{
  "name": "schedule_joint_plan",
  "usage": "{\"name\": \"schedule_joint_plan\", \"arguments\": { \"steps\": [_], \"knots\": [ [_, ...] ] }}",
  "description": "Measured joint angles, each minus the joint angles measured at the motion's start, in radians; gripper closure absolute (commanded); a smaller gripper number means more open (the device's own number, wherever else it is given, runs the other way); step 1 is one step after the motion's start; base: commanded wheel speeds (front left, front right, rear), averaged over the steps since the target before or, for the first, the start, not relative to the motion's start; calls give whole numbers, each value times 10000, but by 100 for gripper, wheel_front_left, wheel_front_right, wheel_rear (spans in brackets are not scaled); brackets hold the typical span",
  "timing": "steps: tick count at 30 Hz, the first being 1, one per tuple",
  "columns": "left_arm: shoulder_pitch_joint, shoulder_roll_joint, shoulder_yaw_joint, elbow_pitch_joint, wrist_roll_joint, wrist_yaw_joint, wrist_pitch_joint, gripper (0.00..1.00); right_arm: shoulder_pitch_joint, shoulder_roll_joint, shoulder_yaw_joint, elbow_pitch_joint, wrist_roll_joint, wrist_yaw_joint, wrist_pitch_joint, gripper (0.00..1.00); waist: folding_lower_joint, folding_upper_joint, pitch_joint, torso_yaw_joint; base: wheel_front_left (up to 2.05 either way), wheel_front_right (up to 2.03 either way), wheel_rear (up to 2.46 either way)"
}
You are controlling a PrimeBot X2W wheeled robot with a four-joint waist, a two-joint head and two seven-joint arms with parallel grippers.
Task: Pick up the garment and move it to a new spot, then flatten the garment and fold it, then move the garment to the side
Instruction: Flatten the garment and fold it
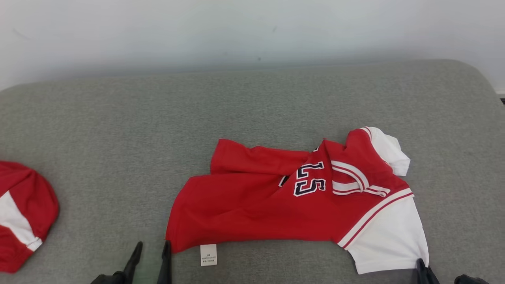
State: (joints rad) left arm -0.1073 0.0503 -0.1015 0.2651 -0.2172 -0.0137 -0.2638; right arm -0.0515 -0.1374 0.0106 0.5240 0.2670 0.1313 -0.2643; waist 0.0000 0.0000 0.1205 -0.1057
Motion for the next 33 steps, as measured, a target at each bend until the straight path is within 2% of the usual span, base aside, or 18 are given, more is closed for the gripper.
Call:
{"name": "schedule_joint_plan", "arguments": {
  "steps": [2, 6, 12, 23, 24, 25, 28, 29, 31, 33],
  "knots": [
    [-70, -8, -105, 217, -376, -297, 0, 0, -3, -27, 35, -12, 17, 0, 2, 100, 0, 0, 13, -131, 0, 0, 0],
    [-207, -2, -309, 627, -991, -623, 0, 0, -55, -46, 67, -96, 25, 0, 2, 100, 0, 0, 54, -326, 0, 0, 0],
    [-209, -8, -445, 1223, -1254, -746, 0, 0, -207, -61, 167, -199, 21, 0, 2, 100, 0, 0, 65, -435, 0, 0, 0],
    [-414, -8, -495, 1517, -1584, -991, 0, 0, -408, -132, 476, -489, 86, 0, 2, 100, 0, 0, 63, -550, 0, 0, 0],
    [-420, -4, -514, 1570, -1603, -991, 0, 3, -409, -132, 500, -504, 104, 0, 2, 100, 0, 0, 59, -562, 0, 0, 0],
    [-431, -4, -539, 1647, -1597, -995, 0, 12, -408, -136, 523, -512, 119, 0, 2, 100, 0, 0, 52, -572, 0, 0, 0],
    [-476, -2, -556, 1843, -1597, -1009, -2, 52, -424, -157, 589, -569, 155, 0, 2, 100, 0, 0, 41, -601, 0, 0, 0],
    [-513, 0, -575, 1891, -1582, -1041, -2, 70, -433, -159, 604, -593, 167, 0, 2, 100, 0, 0, 42, -608, 0, 0, 0],
    [-605, -4, -594, 1958, -1530, -1078, -2, 100, -453, -161, 625, -662, 217, 0, 2, 100, 0, 0, 51, -611, 0, 0, 0],
    [-616, -8, -619, 2084, -1430, -1081, -2, 100, -504, -167, 654, -727, 247, 0, 2, 100, 0, 0, 57, -620, 0, 0, 0]
  ]
}}
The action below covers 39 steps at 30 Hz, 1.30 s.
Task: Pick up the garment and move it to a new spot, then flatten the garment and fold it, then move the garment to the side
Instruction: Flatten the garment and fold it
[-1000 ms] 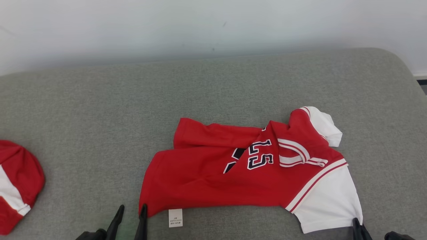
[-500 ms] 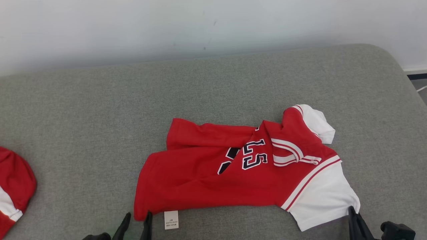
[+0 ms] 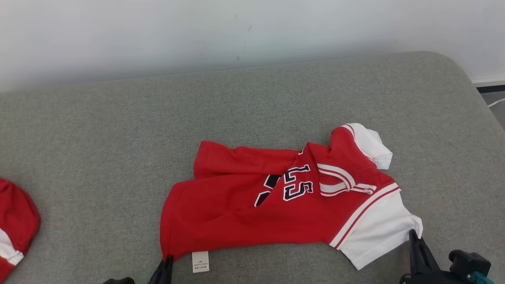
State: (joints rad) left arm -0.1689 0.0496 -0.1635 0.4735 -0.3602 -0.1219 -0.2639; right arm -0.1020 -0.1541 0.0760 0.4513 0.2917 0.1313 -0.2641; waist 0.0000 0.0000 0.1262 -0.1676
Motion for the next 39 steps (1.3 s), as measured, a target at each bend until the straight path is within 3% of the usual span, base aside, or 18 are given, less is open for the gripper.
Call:
{"name": "schedule_joint_plan", "arguments": {
  "steps": [5, 14, 16, 19, 26, 32, 39],
  "knots": [
    [-9, -8, 215, -113, 0, -56, 2, 100, -118, 67, 102, -370, 311, 0, 0, 100, 0, 0, -76, 8, 0, 0, 0],
    [-500, 36, 911, -2347, 589, -82, 2, 100, -929, -144, 727, -2729, 1005, 0, 2, 100, 0, 0, -568, 287, 0, 0, 0],
    [-1132, 280, 788, -2717, 763, -84, 4, 100, -1488, -318, 815, -3103, 1141, 0, 6, 100, 0, 0, -693, 397, 0, 0, 0],
    [-2309, 1083, 332, -2847, 965, -84, 2, 100, -2566, -930, 1402, -3329, 1076, -6, 0, 100, 0, 0, -840, 598, 0, 0, 0],
    [-5542, 2512, -859, -1588, 1066, -84, 4, 100, -5434, -1776, 2121, -2487, 1486, -6, 0, 100, 0, 0, -1086, 987, 0, 0, 0],
    [-7792, 2959, -1979, -184, 1118, -84, 6, 100, -7675, -2201, 2635, -1248, 1478, -6, 0, 100, 0, 0, -862, 1149, 0, 0, 0],
    [-10564, 3191, -2842, 1383, 1267, -84, 88, 100, -10540, -2328, 2997, 520, 1030, -6, 0, 100, 1, 0, 228, 1215, 0, 0, 0]
  ]
}}
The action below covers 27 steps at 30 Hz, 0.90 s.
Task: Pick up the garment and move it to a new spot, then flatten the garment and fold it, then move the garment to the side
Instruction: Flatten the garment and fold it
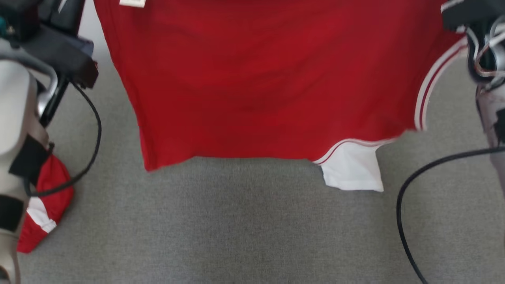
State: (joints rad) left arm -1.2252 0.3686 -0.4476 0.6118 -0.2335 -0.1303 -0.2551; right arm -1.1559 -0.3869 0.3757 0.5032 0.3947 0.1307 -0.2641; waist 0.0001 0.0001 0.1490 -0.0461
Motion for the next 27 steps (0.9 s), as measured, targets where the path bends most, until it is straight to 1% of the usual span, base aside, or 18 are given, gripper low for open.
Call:
{"name": "schedule_joint_plan", "arguments": {
  "steps": [4, 6, 9, 12, 15, 16, 18, 20, 22, 23, 25, 27],
  "knots": [
    [-1233, -192, -201, 717, 10, 0, 50, 100, -1352, -23, 69, 821, -282, 0, 2, 100, 1, 0, 747, 42, 0, 0, 0],
    [-1868, -291, -499, 1068, 311, 0, 46, 100, -2065, 8, 2, 1273, -337, 0, 0, 100, 1, 0, 1146, 78, 0, 0, 0],
    [-2529, -514, -872, 1578, 679, 29, 13, 100, -2943, 27, 98, 1973, -742, 0, 2, 100, 3, 2, 1727, 152, 0, 0, 0],
    [-3531, -587, -955, 1797, 1104, 382, -25, 100, -4003, 35, -543, 2355, -1160, 0, 10, 100, 6, 3, 2224, 263, 0, 0, 0],
    [-4768, -587, -1068, 1563, 1616, 738, -67, 100, -5239, -188, -1465, 2107, -1904, 2, -2, 100, 2, 0, 2652, 423, 0, 0, 0],
    [-4950, -600, -1022, 1336, 1653, 871, -71, 100, -5382, -201, -1739, 2017, -2128, 0, -2, 100, 0, -1, 2758, 491, 0, 0, 0],
    [-5026, -591, -940, 982, 1651, 894, -73, 100, -5357, -174, -2203, 1941, -2558, 0, 0, 100, 1, 0, 2896, 654, 0, 0, 0],
    [-4942, -491, -713, 861, 1499, 911, -71, 100, -5303, 35, -2445, 1927, -2736, 0, 0, 100, 2, 1, 3003, 762, 0, 0, 0],
    [-4743, -276, -558, 755, 1365, 819, -71, 100, -5053, 318, -2197, 1954, -2732, 2, 0, 100, 1, 0, 3105, 795, 0, 0, 0],
    [-4567, -203, -516, 721, 1289, 704, -73, 100, -4849, 408, -2010, 1965, -2692, 4, 0, 100, 0, -2, 3161, 787, 0, 0, 0],
    [-4076, -186, -495, 702, 1041, 510, -73, 100, -4444, 403, -1898, 1962, -2257, 6, 2, 100, -2, -1, 3288, 731, 0, 0, 0],
    [-3442, -284, -422, 642, 757, 359, -73, 100, -3925, 234, -1603, 1860, -1858, 6, 0, 100, 1, 0, 3446, 660, 0, 0, 0]
  ]
}}
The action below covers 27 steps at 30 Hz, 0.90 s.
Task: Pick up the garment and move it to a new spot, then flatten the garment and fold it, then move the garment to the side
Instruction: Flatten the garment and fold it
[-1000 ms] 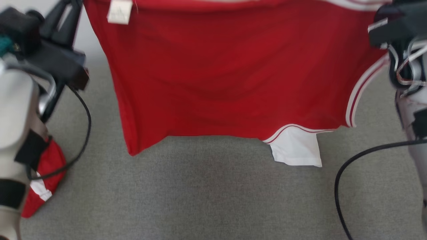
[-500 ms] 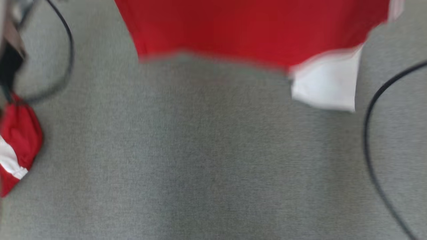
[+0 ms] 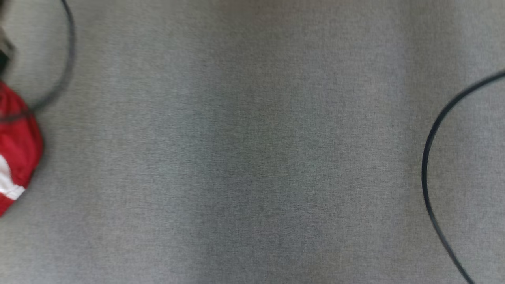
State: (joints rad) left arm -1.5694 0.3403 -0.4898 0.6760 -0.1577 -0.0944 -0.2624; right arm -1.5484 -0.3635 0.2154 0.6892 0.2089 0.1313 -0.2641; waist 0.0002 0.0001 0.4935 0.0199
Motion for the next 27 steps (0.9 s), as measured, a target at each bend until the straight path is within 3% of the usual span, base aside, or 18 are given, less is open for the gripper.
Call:
{"name": "schedule_joint_plan", "arguments": {
  "steps": [8, 13, 16, 27],
  "knots": [
    [3167, -117, 784, -763, -575, -71, 2, 100, 3544, -836, 1281, -1450, 2529, 0, 4, 100, 0, 0, 288, -347, 0, 0, 0],
    [5616, -556, 1753, -1290, -886, 98, 2, 100, 6362, -1338, 1599, -2529, 3967, 0, 2, 100, -1, 0, 38, -437, 0, 0, 0],
    [7776, -1210, 2972, -1461, -1037, 222, 0, 100, 8832, -1519, 1603, -3118, 4915, 0, 8, 100, -4, -1, -480, -470, 0, 0, 0],
    [11026, -2389, 5076, -1524, -500, 12, 2, 100, 12391, -1126, 1239, -3091, 5534, 17, 12, 100, -5, -2, -2008, -788, 0, 0, 0]
  ]
}}
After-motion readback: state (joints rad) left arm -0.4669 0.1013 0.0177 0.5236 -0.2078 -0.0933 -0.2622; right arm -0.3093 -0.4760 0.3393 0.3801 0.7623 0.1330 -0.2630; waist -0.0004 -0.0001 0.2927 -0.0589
